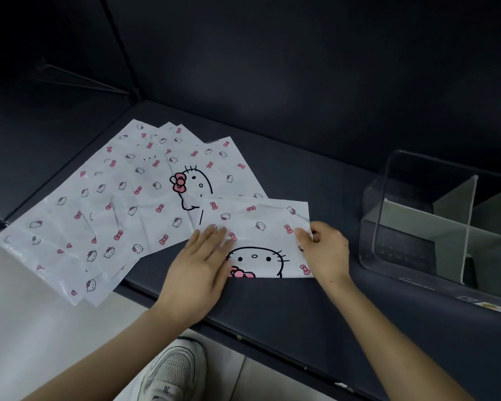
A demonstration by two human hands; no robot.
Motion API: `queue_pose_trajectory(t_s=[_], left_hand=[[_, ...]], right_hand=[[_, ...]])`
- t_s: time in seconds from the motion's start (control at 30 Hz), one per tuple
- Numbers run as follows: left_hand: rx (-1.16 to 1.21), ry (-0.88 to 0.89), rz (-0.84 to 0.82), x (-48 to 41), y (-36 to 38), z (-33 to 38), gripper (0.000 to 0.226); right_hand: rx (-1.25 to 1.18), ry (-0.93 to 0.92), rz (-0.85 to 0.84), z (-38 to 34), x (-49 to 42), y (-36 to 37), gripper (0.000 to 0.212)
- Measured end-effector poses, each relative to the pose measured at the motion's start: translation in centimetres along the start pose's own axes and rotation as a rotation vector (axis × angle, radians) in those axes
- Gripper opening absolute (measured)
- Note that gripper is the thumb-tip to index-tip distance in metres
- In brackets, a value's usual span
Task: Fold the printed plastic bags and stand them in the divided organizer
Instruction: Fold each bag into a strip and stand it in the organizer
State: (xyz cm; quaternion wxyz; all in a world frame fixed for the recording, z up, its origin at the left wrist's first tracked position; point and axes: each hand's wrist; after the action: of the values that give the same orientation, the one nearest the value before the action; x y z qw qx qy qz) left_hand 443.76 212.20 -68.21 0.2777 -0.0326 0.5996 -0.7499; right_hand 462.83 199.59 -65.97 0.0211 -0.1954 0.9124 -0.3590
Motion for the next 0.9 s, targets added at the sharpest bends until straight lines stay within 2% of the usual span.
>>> queue_pose_trajectory(t_s=[0.13, 0.27, 0.4, 0.5, 0.67, 0.9], left_hand=[[-0.048, -0.014, -0.118, -0.1, 1.0, 0.2, 0.059], [-0.078, -0.025, -0.14, 0.0, 1.3, 0.0, 0.06], [-0.072, -0.041, -0.134, -0.2, 1.2, -0.1, 0.059], [-0.076, -0.027, -0.12, -0.7, 0.9, -0.2, 0.056], [-0.087, -0.008, -0.139, -1.7, 0.7, -0.7, 0.057], [-0.083, -0.001, -0.167, -1.7, 0.8, -0.8, 0.066]], right_hand=[[-0.066, 0.07, -0.006, -0.1, -0.4, 0.0, 0.021], [-0.098, 0.127, 0.019, 0.0, -0.3, 0.0, 0.027], [-0.11, 0.176, 0.033, -0.1, -0.2, 0.0, 0.022], [-0.084, 0.154, 0.044, -0.2, -0.2, 0.0, 0.029], [-0.023, 0.154, 0.016, -0.8, -0.4, -0.2, 0.054], [0.037, 0.157, -0.006, -1.0, -0.5, -0.3, 0.054]])
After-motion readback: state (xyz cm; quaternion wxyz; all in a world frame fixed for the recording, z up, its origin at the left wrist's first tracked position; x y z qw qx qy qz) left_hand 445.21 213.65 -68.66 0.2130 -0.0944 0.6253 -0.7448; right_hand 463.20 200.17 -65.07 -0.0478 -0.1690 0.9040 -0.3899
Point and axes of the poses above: each hand's wrist, its own x-axis away from the middle knuckle, its own y-axis out of the palm, z = x × y, and after that the axes turned 6 degrees about z, right-handed
